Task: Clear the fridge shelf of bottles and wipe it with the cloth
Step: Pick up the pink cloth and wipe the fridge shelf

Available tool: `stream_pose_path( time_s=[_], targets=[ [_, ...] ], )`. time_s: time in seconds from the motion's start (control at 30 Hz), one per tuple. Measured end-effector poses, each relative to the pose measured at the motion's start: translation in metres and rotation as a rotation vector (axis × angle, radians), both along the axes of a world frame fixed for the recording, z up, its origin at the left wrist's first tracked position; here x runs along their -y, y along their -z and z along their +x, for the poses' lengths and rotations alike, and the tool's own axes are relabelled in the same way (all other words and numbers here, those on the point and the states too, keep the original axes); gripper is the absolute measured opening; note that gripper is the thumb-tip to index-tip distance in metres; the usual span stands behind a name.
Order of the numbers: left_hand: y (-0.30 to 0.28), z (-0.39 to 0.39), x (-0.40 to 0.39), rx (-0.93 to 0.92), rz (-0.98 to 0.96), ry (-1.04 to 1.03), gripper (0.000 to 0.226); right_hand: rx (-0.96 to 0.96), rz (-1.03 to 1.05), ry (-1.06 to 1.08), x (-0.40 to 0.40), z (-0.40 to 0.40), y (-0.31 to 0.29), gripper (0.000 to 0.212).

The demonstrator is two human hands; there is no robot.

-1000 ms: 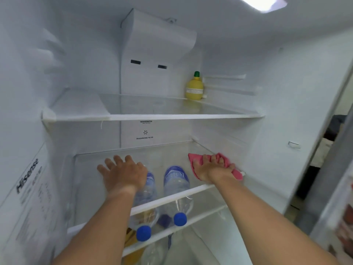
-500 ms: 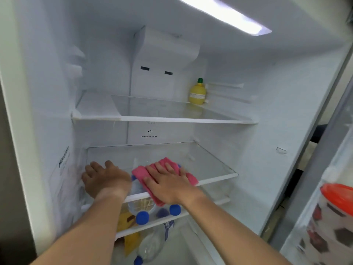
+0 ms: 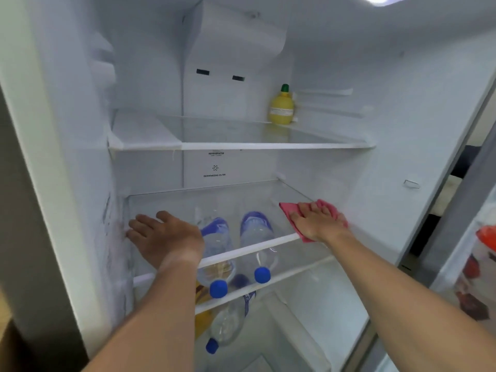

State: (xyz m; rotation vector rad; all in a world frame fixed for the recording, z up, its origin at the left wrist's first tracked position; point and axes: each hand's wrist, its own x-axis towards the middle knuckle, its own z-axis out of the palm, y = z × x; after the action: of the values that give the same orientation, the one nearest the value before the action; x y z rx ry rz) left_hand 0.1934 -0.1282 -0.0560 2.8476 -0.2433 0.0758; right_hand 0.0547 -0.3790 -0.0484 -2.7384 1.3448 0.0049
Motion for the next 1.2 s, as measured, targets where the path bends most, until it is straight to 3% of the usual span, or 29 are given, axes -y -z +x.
stream_pose_path(
  time_s=[0.2, 0.3, 0.6, 0.8, 1.2],
  targets=[
    [0.0, 0.001, 0.001, -0.019, -0.033, -0.003, 0.062, -0.004, 0.015, -0.528, -0.101, 0.042, 0.006, 0.071],
    [-0.001, 0.001, 0.001, -0.015, -0.039, -0.01, 0.06, 0.007, 0.024, -0.658, -0.123, 0.065, 0.01, 0.068],
    [-0.001, -0.003, 0.002, -0.009, -0.044, -0.001, 0.063, -0.007, 0.039, -0.468, -0.091, 0.146, 0.0, 0.062],
    [0.0, -0.001, 0.004, 0.008, -0.044, -0.025, 0.065, 0.003, 0.036, -0.843, -0.135, 0.211, 0.002, 0.058],
    [0.0, 0.002, 0.002, 0.009, 0.033, -0.023, 0.059, 0.022, -0.007, -0.827, -0.081, 0.221, -0.001, 0.061]
  ],
)
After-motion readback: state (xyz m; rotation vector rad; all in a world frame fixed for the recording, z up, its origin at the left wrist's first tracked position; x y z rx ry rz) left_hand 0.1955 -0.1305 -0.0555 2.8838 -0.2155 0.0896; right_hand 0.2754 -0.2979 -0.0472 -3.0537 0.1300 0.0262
